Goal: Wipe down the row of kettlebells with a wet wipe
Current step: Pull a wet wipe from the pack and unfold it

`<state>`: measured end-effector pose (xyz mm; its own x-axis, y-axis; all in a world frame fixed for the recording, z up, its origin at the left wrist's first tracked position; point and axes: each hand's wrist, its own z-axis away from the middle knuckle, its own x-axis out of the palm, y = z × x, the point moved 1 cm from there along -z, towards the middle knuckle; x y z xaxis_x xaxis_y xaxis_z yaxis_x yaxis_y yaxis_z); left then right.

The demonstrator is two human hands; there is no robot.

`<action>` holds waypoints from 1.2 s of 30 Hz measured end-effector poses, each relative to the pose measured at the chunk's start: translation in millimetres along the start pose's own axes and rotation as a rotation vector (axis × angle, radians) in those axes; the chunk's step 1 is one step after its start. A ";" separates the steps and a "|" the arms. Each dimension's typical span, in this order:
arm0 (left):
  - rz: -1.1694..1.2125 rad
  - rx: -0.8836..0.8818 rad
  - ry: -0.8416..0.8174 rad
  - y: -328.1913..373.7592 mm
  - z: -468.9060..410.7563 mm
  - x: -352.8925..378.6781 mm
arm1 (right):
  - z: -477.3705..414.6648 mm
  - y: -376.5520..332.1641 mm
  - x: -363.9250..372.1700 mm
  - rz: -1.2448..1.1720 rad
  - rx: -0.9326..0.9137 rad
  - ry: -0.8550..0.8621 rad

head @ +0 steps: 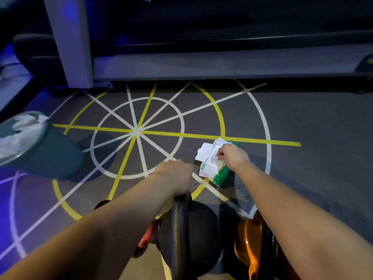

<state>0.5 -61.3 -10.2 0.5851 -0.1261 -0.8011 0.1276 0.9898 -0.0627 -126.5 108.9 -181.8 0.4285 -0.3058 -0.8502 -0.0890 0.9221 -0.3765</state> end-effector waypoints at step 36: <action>-0.108 0.036 -0.070 25.8 30.9 -6.7 | 47.6 -14.9 20.3 0.297 -0.110 0.058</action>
<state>24.6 -36.9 11.9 0.6209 -0.2372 -0.7472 0.2208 0.9675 -0.1237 -73.7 100.3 -175.9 0.3171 -0.0427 -0.9474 -0.3003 0.9431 -0.1430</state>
